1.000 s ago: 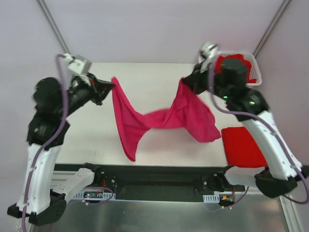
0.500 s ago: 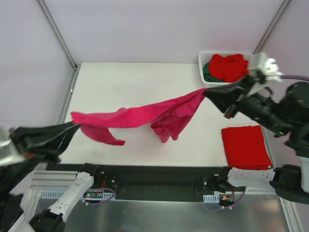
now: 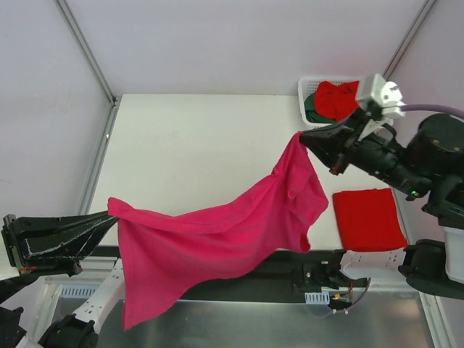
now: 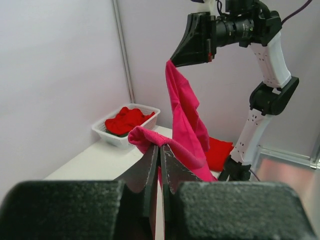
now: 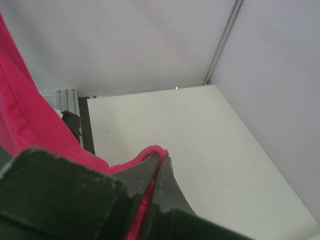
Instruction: Fold and stack the t-shirts
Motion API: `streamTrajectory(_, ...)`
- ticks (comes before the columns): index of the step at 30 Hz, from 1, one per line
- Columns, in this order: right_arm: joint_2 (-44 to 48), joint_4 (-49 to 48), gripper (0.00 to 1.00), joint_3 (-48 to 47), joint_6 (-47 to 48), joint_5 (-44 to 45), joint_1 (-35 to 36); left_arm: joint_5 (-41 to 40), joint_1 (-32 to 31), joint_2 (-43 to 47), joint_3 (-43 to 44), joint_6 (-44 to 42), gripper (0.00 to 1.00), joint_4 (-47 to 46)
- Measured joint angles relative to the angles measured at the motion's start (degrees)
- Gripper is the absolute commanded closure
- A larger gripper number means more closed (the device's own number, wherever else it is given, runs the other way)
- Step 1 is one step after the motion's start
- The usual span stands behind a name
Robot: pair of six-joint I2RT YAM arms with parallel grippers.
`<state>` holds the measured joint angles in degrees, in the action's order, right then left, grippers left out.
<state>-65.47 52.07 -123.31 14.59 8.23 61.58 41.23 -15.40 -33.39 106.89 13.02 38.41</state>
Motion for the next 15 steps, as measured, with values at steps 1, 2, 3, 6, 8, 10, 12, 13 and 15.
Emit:
streamTrajectory(1,-0.5,0.4,0.99,0.7,0.3,0.7,0.1,0.1,0.0,0.0,-0.3,0.0,1.00,-0.1)
streamTrajectory(2,-0.9,0.7,0.99,1.1,0.6,1.3,0.1,0.1,0.0,0.0,-1.3,0.0,1.00,-0.5)
streamTrajectory(3,-1.5,0.9,0.99,1.7,1.2,2.9,0.2,-0.4,0.0,0.0,-2.3,-0.2,1.00,-0.9)
streamTrajectory(6,-3.0,0.8,0.99,3.4,3.5,6.9,-0.5,-4.8,0.0,-0.4,-8.4,-1.5,1.00,-3.0)
streamTrajectory(8,-4.6,0.4,0.99,4.6,4.0,6.5,-4.5,-8.9,0.0,-3.3,-12.2,-2.7,1.00,-3.6)
streamTrajectory(10,-6.1,-1.0,0.99,6.8,3.8,4.7,-11.2,-12.3,0.0,-8.7,-14.2,-3.7,1.00,-4.7)
streamTrajectory(12,-8.6,-2.9,0.99,10.0,2.7,1.9,-17.8,-16.0,0.0,-17.2,-14.7,-4.7,1.00,-6.2)
streamTrajectory(13,-10.3,-3.4,0.99,11.0,2.2,0.0,-20.6,-18.0,0.1,-22.3,-14.6,-5.1,1.00,-6.8)
streamTrajectory(15,-16.3,-3.6,0.99,10.4,1.0,-3.6,-25.6,-21.6,0.1,-32.2,-13.0,-5.5,1.00,-7.2)
